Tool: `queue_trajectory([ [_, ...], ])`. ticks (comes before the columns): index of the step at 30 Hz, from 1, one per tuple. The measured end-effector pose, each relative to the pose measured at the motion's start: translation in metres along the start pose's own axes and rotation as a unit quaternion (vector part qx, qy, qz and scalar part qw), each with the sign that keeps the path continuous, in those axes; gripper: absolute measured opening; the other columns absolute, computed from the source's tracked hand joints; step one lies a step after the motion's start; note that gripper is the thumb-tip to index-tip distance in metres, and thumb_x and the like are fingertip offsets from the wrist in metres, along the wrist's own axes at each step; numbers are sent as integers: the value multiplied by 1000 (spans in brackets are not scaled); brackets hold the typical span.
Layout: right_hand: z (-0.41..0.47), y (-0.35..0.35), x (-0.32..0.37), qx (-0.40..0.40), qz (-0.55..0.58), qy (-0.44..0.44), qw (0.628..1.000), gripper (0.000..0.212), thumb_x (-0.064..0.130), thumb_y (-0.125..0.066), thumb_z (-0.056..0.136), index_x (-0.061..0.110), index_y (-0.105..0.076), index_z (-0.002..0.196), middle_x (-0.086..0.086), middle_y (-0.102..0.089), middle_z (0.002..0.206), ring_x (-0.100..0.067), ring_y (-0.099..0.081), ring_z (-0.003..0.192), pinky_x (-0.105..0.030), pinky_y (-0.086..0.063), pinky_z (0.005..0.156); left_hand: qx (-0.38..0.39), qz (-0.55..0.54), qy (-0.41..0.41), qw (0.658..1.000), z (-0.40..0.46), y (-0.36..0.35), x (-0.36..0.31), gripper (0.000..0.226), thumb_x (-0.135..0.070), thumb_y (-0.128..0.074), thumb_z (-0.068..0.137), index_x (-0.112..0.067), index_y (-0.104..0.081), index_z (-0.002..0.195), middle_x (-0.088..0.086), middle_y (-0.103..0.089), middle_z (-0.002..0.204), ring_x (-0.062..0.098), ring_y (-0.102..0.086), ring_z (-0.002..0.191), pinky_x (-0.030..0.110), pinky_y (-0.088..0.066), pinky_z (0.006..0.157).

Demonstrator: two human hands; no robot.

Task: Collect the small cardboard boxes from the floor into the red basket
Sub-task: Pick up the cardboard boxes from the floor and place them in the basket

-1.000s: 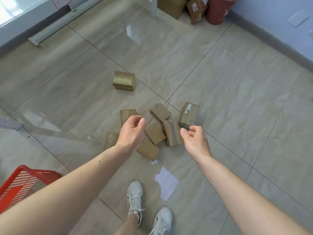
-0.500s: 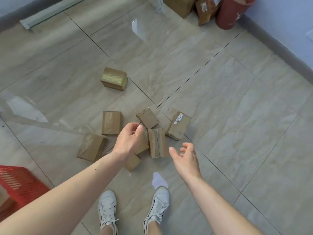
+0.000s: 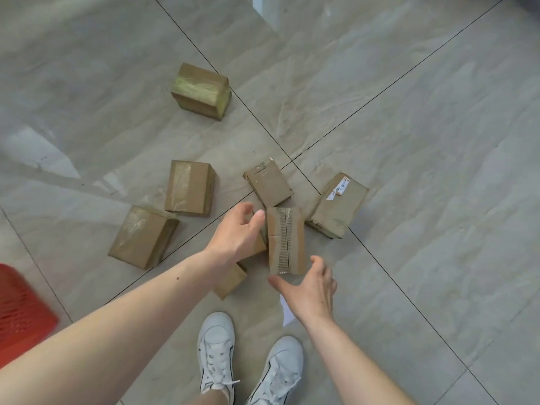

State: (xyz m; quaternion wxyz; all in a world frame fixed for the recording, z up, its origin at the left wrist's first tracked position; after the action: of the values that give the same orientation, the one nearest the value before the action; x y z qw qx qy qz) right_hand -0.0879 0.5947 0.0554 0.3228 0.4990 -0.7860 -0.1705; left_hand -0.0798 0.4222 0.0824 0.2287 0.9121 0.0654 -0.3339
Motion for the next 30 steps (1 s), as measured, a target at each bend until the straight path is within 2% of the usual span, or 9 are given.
queue_trajectory([
  [8, 82, -59, -21, 3, -53, 8, 999, 124, 65, -80, 62, 21, -9, 153, -14, -24, 155, -37, -27, 141, -48, -39, 107, 43, 32, 2, 999, 85, -37, 59, 57, -42, -42, 99, -19, -31, 151, 2, -37, 155, 17, -34, 142, 38, -30, 117],
  [11, 93, -78, -25, 25, -53, 9, 998, 134, 66, -80, 60, 14, 0, 155, -15, -22, 154, -37, -27, 141, -45, -36, 110, 59, 32, -1, 998, 106, -55, 69, 59, -39, -42, 100, -19, -25, 153, 2, -30, 158, 18, -28, 145, 30, -23, 115],
  [15, 97, -92, -27, -5, -107, 24, 994, 137, 63, -79, 65, 5, 8, 154, -17, -16, 153, -36, -26, 140, -39, -36, 109, 75, 18, 1, 997, 123, -74, 75, 59, -39, -43, 100, -20, -25, 153, 0, -28, 159, 17, -26, 146, 32, -22, 117],
  [20, 104, -93, -35, -59, -116, 38, 991, 111, 46, -74, 80, 6, -2, 153, -16, -26, 147, -34, -35, 132, -34, -37, 106, 83, 8, 0, 997, 124, -76, 68, 53, -37, -42, 101, -21, -31, 151, 1, -36, 155, 17, -33, 142, 29, -28, 110],
  [25, 93, -59, -38, -69, -93, 73, 991, 111, 40, -76, 73, 7, -9, 155, -17, -29, 144, -36, -34, 128, -36, -34, 107, 101, -21, 5, 995, 105, -60, 49, 45, -31, -40, 103, -22, -39, 146, -2, -45, 146, 14, -41, 134, 18, -29, 96],
  [28, 70, -26, -34, -68, -65, 95, 991, 111, 37, -77, 69, 12, -14, 157, -14, -27, 143, -34, -32, 128, -34, -33, 109, 94, -32, -16, 995, 80, -48, 28, 36, -21, -41, 102, -17, -49, 137, -3, -56, 131, 7, -51, 114, 3, -37, 80],
  [30, 53, -2, -26, -64, -32, 107, 992, 111, 36, -77, 66, 18, -16, 157, -8, -24, 142, -28, -33, 130, -31, -34, 111, 82, -40, -32, 995, 62, -38, 11, 33, -18, -43, 100, -18, -51, 132, -2, -57, 127, 9, -52, 114, 5, -38, 81],
])
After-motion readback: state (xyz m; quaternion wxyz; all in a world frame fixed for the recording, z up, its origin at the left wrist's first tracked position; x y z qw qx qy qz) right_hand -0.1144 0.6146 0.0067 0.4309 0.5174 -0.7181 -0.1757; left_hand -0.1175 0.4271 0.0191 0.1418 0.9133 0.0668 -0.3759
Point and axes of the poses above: each hand's wrist, its own z-axis towards the middle knuckle, its own y-axis out of the back of the hand, x = y × z, the point moved 1 cm from there along z, towards the middle knuckle
